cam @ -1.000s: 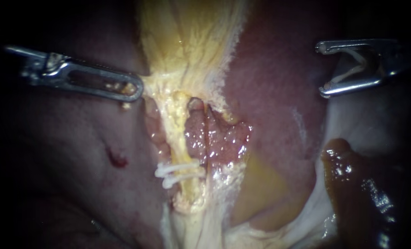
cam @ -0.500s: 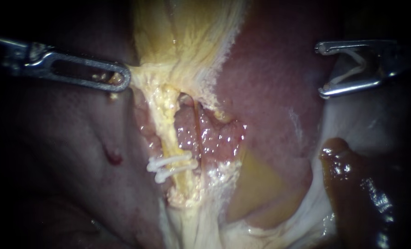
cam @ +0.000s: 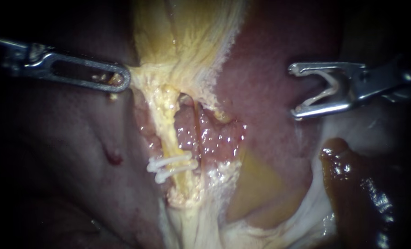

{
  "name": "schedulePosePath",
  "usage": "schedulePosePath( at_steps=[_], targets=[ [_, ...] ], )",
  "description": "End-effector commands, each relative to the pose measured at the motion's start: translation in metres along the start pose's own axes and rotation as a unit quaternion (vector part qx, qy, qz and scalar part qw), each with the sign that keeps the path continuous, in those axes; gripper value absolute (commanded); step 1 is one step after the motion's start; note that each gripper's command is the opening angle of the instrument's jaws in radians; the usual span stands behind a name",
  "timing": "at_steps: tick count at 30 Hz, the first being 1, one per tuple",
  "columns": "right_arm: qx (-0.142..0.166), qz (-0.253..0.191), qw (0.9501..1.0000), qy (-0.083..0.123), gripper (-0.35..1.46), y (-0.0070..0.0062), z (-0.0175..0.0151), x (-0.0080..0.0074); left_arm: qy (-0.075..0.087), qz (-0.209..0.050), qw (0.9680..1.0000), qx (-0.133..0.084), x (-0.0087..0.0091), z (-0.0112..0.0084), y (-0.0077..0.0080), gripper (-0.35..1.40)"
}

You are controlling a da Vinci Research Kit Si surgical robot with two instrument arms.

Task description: Clipping third clip left tube

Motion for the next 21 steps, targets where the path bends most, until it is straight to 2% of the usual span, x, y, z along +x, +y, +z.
schedulePosePath(
  at_steps=[1,12,21],
  targets=[
    [0.002,-0.001,1.0000,-0.001,0.49,-0.0002,0.0004,0.0001,0.000,0.000,1.0000,0.000,0.0000,0.0000,0.0000,-0.35],
    [0.020,0.028,0.9994,0.011,0.48,-0.0023,0.0061,0.0008,-0.001,-0.001,1.0000,-0.001,0.0001,0.0000,-0.0003,-0.35],
    [0.032,0.056,0.9978,0.016,0.47,-0.0033,0.0107,0.0000,-0.001,-0.001,1.0000,-0.002,0.0001,0.0000,-0.0007,-0.35]
  ],
)
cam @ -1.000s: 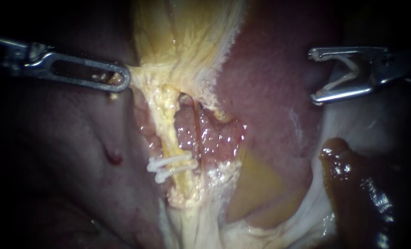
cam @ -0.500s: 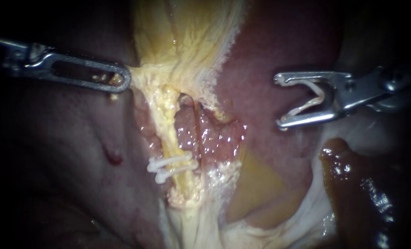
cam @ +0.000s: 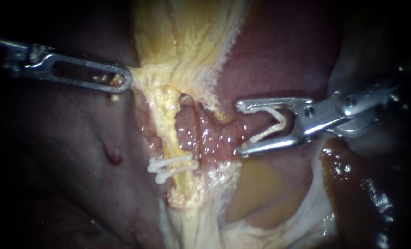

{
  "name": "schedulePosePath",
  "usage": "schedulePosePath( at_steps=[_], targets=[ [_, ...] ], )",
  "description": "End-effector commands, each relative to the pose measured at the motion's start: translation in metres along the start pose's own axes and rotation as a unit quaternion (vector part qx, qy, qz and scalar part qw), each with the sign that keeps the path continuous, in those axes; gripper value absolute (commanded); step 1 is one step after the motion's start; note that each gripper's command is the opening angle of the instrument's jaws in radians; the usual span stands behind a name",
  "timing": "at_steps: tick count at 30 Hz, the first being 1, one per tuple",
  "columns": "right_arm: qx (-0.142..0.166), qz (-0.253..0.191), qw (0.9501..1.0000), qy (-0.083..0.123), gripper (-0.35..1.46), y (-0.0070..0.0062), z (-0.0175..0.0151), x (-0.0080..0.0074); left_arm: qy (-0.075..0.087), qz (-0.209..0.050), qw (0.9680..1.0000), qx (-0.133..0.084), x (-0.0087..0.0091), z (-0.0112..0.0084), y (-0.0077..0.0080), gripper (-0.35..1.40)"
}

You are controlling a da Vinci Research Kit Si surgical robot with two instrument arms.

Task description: Clipping third clip left tube

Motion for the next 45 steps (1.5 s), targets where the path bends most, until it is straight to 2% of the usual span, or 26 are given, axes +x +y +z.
schedulePosePath(
  at_steps=[1,12,17,30,38,45],
  targets=[
    [0.001,0.002,1.0000,0.001,0.47,0.0000,0.0006,-0.0002,0.000,0.000,1.0000,-0.001,0.0000,0.0000,0.0000,-0.35],
    [0.016,0.044,0.9989,0.007,0.47,0.0005,0.0053,-0.0024,-0.001,0.000,1.0000,-0.001,0.0001,0.0001,-0.0002,-0.35],
    [0.021,0.064,0.9976,0.017,0.47,0.0010,0.0070,-0.0036,-0.001,0.000,1.0000,-0.001,0.0001,0.0001,-0.0002,-0.35],
    [0.023,0.085,0.9958,0.028,0.47,0.0026,0.0085,-0.0061,-0.001,0.000,1.0000,-0.002,0.0001,0.0001,-0.0003,-0.35],
    [0.024,0.089,0.9951,0.035,0.47,0.0027,0.0086,-0.0061,-0.001,0.000,1.0000,-0.002,0.0001,0.0002,-0.0004,-0.35],
    [0.036,0.098,0.9936,0.044,0.47,0.0027,0.0088,-0.0060,-0.002,-0.001,1.0000,-0.004,0.0002,0.0003,-0.0004,-0.35]
  ],
)
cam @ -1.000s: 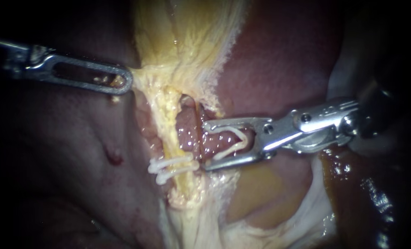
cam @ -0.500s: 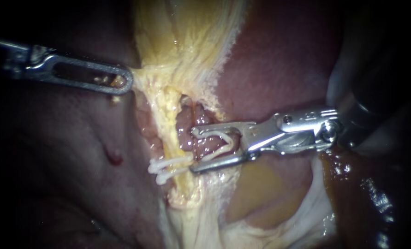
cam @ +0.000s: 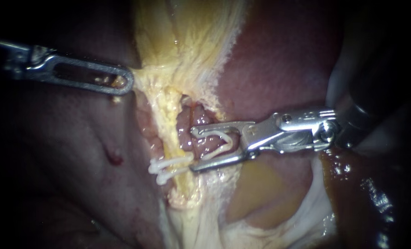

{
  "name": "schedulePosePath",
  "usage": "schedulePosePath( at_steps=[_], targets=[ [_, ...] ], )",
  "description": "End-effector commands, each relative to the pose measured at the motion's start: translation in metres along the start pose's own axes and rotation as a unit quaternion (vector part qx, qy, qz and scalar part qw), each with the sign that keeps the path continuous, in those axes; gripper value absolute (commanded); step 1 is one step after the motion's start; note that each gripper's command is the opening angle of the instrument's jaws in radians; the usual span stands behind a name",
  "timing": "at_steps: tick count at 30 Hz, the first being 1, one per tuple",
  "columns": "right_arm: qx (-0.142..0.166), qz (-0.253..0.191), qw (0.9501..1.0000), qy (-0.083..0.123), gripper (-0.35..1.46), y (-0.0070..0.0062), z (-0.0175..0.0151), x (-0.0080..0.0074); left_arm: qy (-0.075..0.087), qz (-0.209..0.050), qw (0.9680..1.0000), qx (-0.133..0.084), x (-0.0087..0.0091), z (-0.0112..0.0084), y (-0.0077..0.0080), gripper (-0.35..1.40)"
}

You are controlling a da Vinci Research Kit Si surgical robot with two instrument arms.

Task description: Clipping third clip left tube

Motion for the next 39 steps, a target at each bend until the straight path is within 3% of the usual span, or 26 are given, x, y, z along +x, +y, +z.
schedulePosePath(
  at_steps=[1,27,39],
  targets=[
    [0.002,0.000,1.0000,0.000,0.47,-0.0001,0.0001,0.0000,0.000,0.000,1.0000,0.000,0.0000,0.0000,0.0000,-0.35],
    [0.011,0.013,0.9997,0.020,0.49,0.0010,0.0020,-0.0002,0.000,0.000,1.0000,-0.001,0.0001,0.0002,0.0000,-0.35],
    [0.038,0.027,0.9981,0.041,0.49,0.0005,0.0035,0.0003,0.000,0.000,1.0000,0.000,0.0000,0.0002,-0.0001,-0.35]
  ],
)
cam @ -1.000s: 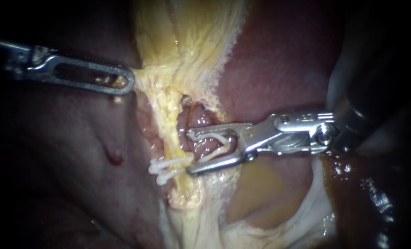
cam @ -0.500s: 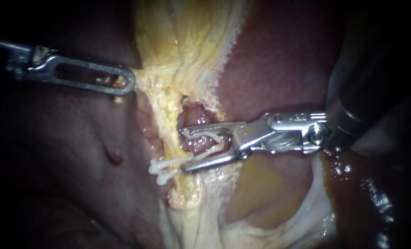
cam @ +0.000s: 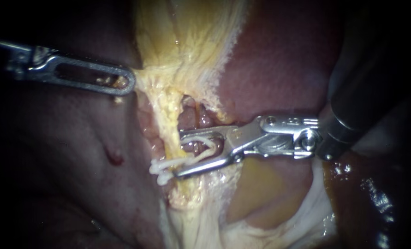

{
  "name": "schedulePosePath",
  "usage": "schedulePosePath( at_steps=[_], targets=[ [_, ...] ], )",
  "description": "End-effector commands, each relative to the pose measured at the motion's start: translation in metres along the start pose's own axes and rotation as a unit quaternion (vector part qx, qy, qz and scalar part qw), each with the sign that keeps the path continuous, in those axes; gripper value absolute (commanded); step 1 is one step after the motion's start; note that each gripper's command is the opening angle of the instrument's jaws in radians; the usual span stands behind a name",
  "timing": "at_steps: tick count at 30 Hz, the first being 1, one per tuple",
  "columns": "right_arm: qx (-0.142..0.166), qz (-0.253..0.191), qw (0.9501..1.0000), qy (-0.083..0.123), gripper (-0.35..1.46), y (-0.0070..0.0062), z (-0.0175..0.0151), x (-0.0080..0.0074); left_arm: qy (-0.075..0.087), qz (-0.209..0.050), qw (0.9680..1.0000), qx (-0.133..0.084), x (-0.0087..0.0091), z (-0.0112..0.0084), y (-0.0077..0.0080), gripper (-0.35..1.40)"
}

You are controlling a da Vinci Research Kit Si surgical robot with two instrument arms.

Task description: Clipping third clip left tube

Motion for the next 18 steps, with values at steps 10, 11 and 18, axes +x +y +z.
schedulePosePath(
  at_steps=[10,11,18],
  targets=[
    [0.031,0.011,0.9991,0.026,0.49,-0.0004,0.0015,0.0006,0.000,0.000,1.0000,0.001,0.0000,0.0002,-0.0001,-0.35],
    [0.034,0.010,0.9990,0.028,0.49,-0.0004,0.0017,0.0006,0.000,0.000,1.0000,0.000,0.0000,0.0002,-0.0001,-0.35],
    [0.045,0.012,0.9982,0.038,0.49,-0.0003,0.0032,0.0011,0.000,0.000,1.0000,0.000,0.0000,0.0002,-0.0001,-0.35]
  ],
)
